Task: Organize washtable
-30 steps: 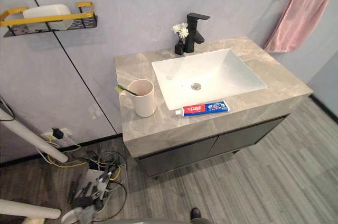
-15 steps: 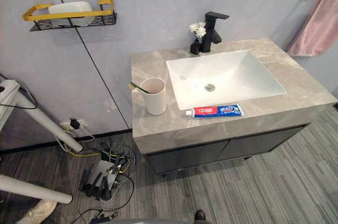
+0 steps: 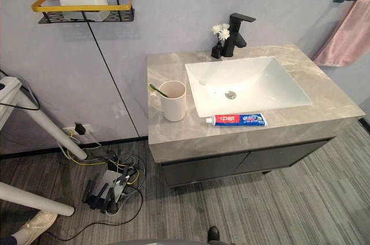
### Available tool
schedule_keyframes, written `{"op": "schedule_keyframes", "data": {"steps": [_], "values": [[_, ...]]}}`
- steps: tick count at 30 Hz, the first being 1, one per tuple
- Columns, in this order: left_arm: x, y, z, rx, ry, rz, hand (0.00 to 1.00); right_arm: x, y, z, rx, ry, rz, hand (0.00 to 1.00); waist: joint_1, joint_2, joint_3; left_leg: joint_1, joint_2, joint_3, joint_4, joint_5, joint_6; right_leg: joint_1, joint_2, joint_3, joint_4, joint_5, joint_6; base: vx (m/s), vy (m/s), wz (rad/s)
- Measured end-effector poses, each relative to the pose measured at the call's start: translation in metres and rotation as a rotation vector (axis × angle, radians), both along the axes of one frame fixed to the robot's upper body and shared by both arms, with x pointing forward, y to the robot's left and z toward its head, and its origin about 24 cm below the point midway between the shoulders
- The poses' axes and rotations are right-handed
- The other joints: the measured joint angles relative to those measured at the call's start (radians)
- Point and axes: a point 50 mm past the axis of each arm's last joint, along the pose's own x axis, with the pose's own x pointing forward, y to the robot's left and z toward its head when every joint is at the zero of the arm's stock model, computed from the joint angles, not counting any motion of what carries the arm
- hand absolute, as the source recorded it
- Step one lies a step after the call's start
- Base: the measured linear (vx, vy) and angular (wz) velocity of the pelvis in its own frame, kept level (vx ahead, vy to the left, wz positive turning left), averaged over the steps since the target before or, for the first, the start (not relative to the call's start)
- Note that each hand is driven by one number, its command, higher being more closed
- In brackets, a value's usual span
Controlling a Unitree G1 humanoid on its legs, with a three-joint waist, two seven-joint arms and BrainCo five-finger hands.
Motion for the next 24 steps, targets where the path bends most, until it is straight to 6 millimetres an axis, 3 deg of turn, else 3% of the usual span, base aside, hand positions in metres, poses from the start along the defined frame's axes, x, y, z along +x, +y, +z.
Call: {"op": "schedule_keyframes", "data": {"steps": [1,3,4,5,6,8,9,10,12,14,16,18,19,22,24], "values": [[0.003,0.013,0.010,0.067,-0.022,0.028,0.00,0.002,0.000,0.000,-0.002,-0.004,0.014,0.00,0.009,0.003,-0.002,0.000,0.001,-0.002,0.000,0.000,0.000,0.000,0.001,-0.001,0.000,0.002,-0.002,-0.06,-0.046,0.04],[0.029,0.065,0.078,0.442,-0.143,0.063,0.00,0.004,0.002,0.000,-0.004,0.000,0.080,0.00,0.056,0.011,-0.016,-0.012,0.005,-0.014,0.008,0.002,0.002,-0.004,0.003,-0.005,0.002,0.004,-0.005,-0.07,-0.047,0.11],[0.036,0.074,0.099,0.541,-0.176,0.061,0.00,0.007,0.004,0.001,-0.005,-0.007,0.105,0.00,0.061,0.013,-0.017,-0.017,0.006,-0.018,0.018,0.002,0.002,-0.003,0.002,-0.009,0.004,0.004,-0.005,-0.04,-0.050,0.20],[0.047,0.085,0.138,0.721,-0.224,0.049,0.00,0.013,0.001,0.003,-0.020,-0.025,0.143,0.00,0.064,0.019,-0.020,-0.025,0.007,-0.028,0.041,0.001,0.001,-0.001,0.000,-0.018,0.005,0.005,-0.006,-0.06,-0.062,0.19],[0.057,0.088,0.172,0.876,-0.253,0.035,0.00,0.018,0.000,0.004,-0.031,-0.039,0.173,0.00,0.072,0.029,-0.024,-0.039,0.010,-0.032,0.071,0.001,0.001,0.003,-0.002,-0.029,0.005,0.008,-0.011,-0.05,-0.054,0.15],[0.079,0.079,0.217,1.071,-0.331,0.005,0.00,0.025,-0.001,0.006,-0.042,-0.063,0.200,0.00,0.085,0.042,-0.017,-0.057,0.024,-0.049,0.130,-0.003,-0.004,0.027,-0.002,-0.044,0.012,0.002,-0.022,-0.09,-0.056,0.18],[0.084,0.077,0.223,1.096,-0.347,-0.003,0.00,0.025,-0.001,0.007,-0.044,-0.064,0.208,0.00,0.084,0.041,-0.016,-0.061,0.026,-0.055,0.142,-0.006,-0.005,0.030,-0.002,-0.051,0.018,-0.001,-0.024,-0.13,-0.054,0.60],[0.110,0.060,0.255,1.227,-0.448,-0.044,0.00,0.031,-0.005,0.010,-0.064,-0.086,0.235,0.00,0.077,0.056,-0.008,-0.098,0.051,-0.064,0.215,-0.036,-0.007,0.035,0.004,-0.091,0.053,-0.031,-0.030,-0.11,-0.006,0.70],[0.132,0.034,0.293,1.383,-0.591,-0.071,0.00,0.039,-0.013,0.013,-0.091,-0.106,0.238,0.00,0.061,0.107,0.006,-0.114,0.123,-0.010,0.257,-0.101,0.018,0.030,0.046,-0.130,0.108,-0.060,-0.038,-0.17,-0.040,0.51],[0.138,0.010,0.329,1.548,-0.703,-0.118,0.00,0.045,-0.009,0.015,-0.100,-0.141,0.214,0.00,0.054,0.104,0.006,-0.114,0.141,-0.014,0.260,-0.106,0.028,0.025,0.062,-0.120,0.118,-0.064,-0.050,-0.08,-0.077,-0.01],[0.145,-0.013,0.351,1.649,-0.830,-0.157,0.00,0.045,-0.008,0.015,-0.093,-0.148,0.186,0.00,0.053,0.095,0.006,-0.106,0.152,-0.016,0.259,-0.106,0.028,0.026,0.078,-0.110,0.119,-0.061,-0.067,-0.01,-0.084,-0.13],[0.158,-0.032,0.361,1.662,-0.964,-0.210,0.00,0.047,-0.003,0.014,-0.075,-0.163,0.161,0.00,0.037,0.095,-0.005,-0.099,0.160,-0.017,0.249,-0.098,0.014,0.024,0.090,-0.107,0.119,-0.057,-0.077,-0.01,-0.073,-0.12],[0.172,-0.047,0.365,1.631,-1.057,-0.277,0.00,0.054,0.002,0.017,-0.071,-0.198,0.180,0.00,0.018,0.085,-0.009,-0.088,0.155,-0.016,0.213,-0.076,-0.022,0.011,0.089,-0.104,0.119,-0.054,-0.078,-0.02,-0.046,-0.10],[0.204,-0.095,0.376,1.543,-1.308,-0.537,0.00,0.074,0.017,0.031,-0.065,-0.325,0.251,0.00,-0.026,0.054,-0.030,-0.092,0.131,0.002,0.119,-0.015,-0.044,-0.042,0.076,-0.090,0.123,-0.037,-0.083,0.01,-0.040,-0.20],[0.223,-0.145,0.385,1.448,-1.521,-0.798,0.00,0.098,0.031,0.050,-0.060,-0.467,0.279,0.00,-0.063,0.040,-0.016,-0.085,0.129,0.027,0.101,0.001,-0.050,-0.072,0.078,-0.072,0.150,-0.034,-0.085,0.00,-0.015,-0.35]]}}
